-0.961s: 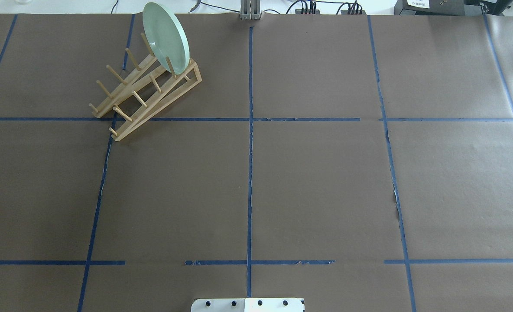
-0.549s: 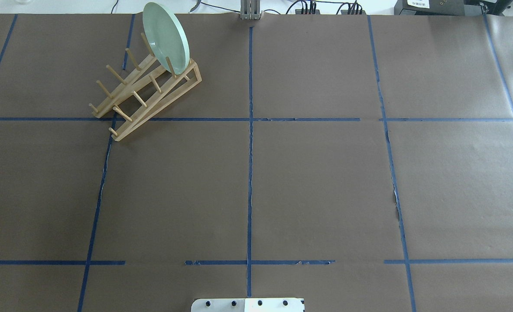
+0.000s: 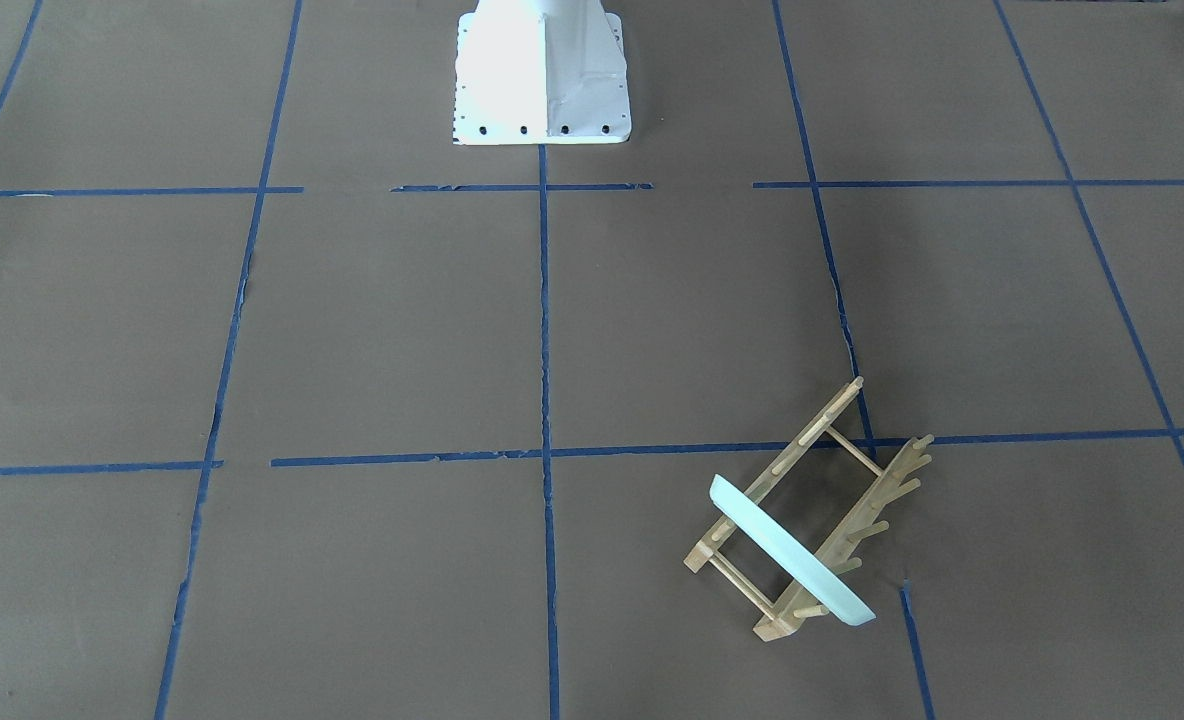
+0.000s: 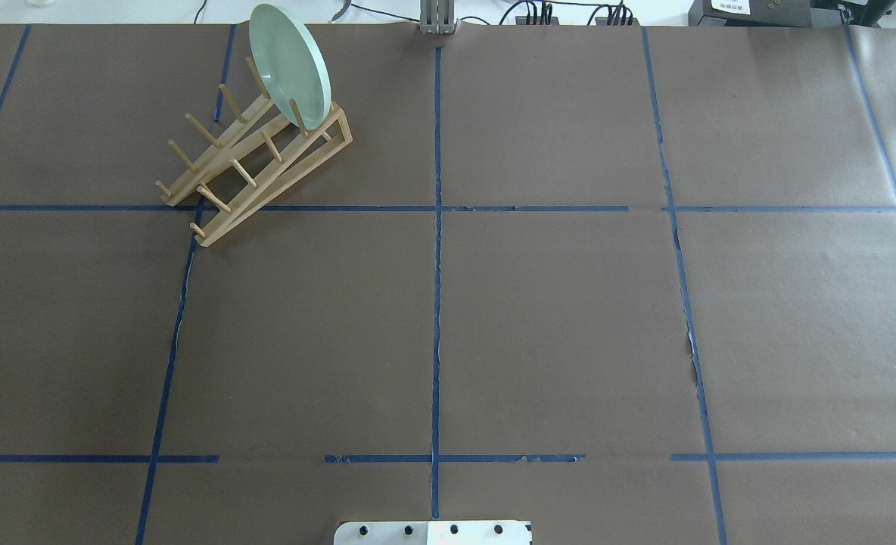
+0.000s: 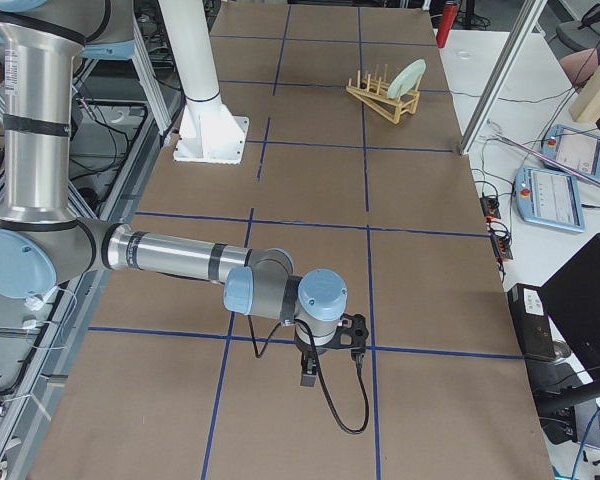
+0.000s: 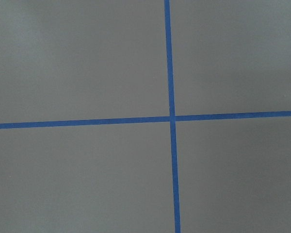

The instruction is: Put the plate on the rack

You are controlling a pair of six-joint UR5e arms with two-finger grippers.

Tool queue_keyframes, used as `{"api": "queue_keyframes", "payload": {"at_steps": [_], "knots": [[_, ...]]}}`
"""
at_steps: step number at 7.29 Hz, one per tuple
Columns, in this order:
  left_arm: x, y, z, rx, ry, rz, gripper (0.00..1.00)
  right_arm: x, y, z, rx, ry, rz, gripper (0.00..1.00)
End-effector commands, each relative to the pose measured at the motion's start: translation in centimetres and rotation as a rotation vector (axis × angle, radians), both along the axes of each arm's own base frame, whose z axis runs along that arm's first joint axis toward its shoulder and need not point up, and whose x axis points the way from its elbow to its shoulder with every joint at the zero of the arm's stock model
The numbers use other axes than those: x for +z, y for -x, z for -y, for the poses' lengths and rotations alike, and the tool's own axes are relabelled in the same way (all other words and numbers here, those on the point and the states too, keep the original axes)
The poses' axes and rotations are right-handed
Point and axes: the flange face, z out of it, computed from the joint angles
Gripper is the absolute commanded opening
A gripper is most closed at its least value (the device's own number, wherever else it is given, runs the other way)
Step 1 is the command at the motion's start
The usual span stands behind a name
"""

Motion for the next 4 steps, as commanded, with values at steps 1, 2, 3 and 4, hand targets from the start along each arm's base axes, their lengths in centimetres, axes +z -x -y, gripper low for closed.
{"api": "queue_keyframes", "payload": {"at_steps": [1,2,3,4], "knots": [[0.76,0.06,-0.13,0.001,0.014,-0.001,1.00,0.00,0.00,0.00,0.000,0.000,0.000,1.00],[1.22,0.12,-0.25,0.000,0.023,-0.002,1.00,0.00,0.00,0.00,0.000,0.000,0.000,1.00],[1.44,0.12,-0.28,0.000,0.028,-0.002,1.00,0.00,0.00,0.00,0.000,0.000,0.000,1.00],[1.38,0.28,-0.25,-0.004,0.029,-0.002,1.00,0.00,0.00,0.00,0.000,0.000,0.000,1.00]]}}
